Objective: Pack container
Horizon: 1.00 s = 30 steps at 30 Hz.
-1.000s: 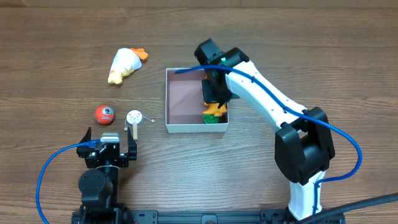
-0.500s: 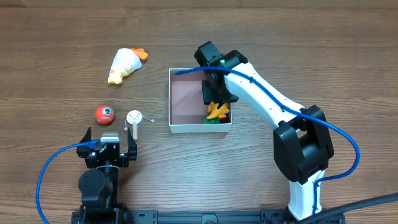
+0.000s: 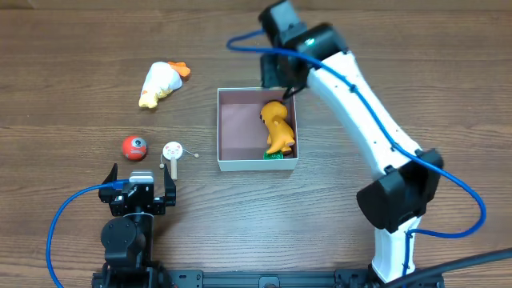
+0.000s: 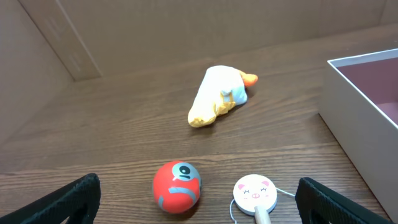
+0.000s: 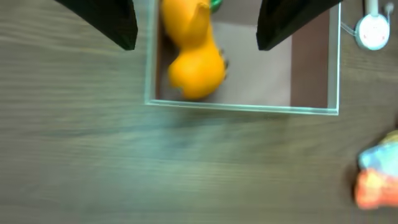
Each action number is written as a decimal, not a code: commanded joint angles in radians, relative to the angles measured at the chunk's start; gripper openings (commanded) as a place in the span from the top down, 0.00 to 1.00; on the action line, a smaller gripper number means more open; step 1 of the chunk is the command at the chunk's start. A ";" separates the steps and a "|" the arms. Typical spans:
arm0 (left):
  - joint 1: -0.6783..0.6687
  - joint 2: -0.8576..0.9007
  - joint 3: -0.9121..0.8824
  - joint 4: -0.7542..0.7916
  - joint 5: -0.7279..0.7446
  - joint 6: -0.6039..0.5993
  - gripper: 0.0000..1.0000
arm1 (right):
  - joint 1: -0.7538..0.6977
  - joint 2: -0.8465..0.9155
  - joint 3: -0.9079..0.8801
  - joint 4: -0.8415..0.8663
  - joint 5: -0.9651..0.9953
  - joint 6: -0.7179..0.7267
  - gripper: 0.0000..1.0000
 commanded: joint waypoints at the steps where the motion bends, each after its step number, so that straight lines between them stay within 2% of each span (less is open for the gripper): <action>1: 0.000 -0.010 -0.002 0.002 0.012 0.018 0.00 | -0.093 -0.005 0.084 -0.075 0.138 -0.006 0.35; 5: 0.000 -0.010 -0.002 0.002 0.012 0.019 0.00 | -0.211 -0.005 0.087 -0.168 0.167 -0.005 0.30; 9: 0.000 -0.010 -0.002 0.002 0.012 0.018 0.00 | -0.336 -0.005 0.087 -0.202 0.164 0.003 0.20; 12: 0.000 -0.010 -0.002 0.002 0.012 0.018 0.00 | -0.422 -0.005 0.087 -0.222 0.152 0.001 0.03; 13: 0.000 -0.010 -0.002 0.002 0.012 0.018 0.00 | -0.445 -0.005 0.087 -0.228 0.152 0.001 0.00; 19: 0.000 -0.010 -0.002 0.002 0.012 0.018 0.00 | -0.540 -0.005 0.087 -0.266 0.152 0.001 0.00; 30: 0.000 -0.010 -0.002 0.002 0.012 0.019 0.00 | -0.549 -0.005 0.087 -0.266 0.152 0.001 0.00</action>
